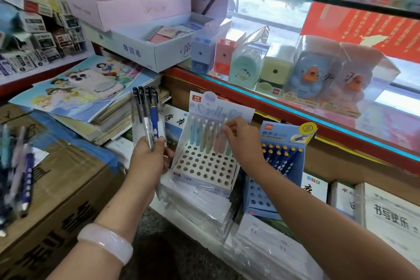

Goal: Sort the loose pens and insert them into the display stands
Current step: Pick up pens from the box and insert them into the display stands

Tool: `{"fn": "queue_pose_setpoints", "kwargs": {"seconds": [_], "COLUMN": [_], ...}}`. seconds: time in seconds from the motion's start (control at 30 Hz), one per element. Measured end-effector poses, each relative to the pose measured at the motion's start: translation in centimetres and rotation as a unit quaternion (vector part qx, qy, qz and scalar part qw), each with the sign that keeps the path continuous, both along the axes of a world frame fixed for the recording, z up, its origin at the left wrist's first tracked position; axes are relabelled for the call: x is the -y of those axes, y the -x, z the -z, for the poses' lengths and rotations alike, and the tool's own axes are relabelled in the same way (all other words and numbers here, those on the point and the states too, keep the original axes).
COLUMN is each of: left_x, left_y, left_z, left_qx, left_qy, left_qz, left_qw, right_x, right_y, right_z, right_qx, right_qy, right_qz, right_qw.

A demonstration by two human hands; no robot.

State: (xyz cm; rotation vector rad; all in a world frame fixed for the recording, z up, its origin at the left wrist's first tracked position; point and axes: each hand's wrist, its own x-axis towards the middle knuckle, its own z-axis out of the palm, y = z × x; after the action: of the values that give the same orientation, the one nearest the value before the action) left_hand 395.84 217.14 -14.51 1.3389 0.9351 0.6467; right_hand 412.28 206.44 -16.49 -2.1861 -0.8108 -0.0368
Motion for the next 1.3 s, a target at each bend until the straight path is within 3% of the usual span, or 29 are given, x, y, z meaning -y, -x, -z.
{"fn": "queue_pose_setpoints", "kwargs": {"seconds": [0.27,0.7,0.87,0.93,1.0,1.3], "left_x": [0.6,1.5,2.2,2.6,2.9,4.2], "left_y": [-0.2,0.2,0.1,0.1,0.1,0.7], "left_z": [-0.1,0.0,0.0,-0.1,-0.1,-0.7], "left_qx": [-0.003,0.013,0.038,0.045,0.043,0.039], "left_qy": [-0.007,0.015,0.067,0.078,0.08,0.112], "left_qz": [0.018,0.097,0.144,0.158,0.165,0.219], "left_qw": [1.0,0.995,0.987,0.983,0.982,0.968], "right_x": [-0.6,-0.5,0.2,0.4,0.7,1.1], "right_y": [0.1,0.3,1.1,2.3,3.5,4.4], "right_z": [0.4,1.8,0.1,-1.7,-3.4,-4.5], "right_qx": [0.024,-0.026,-0.07,-0.2,-0.325,-0.379], "right_qy": [0.042,0.141,0.076,-0.031,-0.112,-0.132], "right_qz": [-0.007,-0.041,-0.03,-0.062,-0.118,-0.176], "right_qw": [0.999,0.989,0.994,0.977,0.932,0.899]}}
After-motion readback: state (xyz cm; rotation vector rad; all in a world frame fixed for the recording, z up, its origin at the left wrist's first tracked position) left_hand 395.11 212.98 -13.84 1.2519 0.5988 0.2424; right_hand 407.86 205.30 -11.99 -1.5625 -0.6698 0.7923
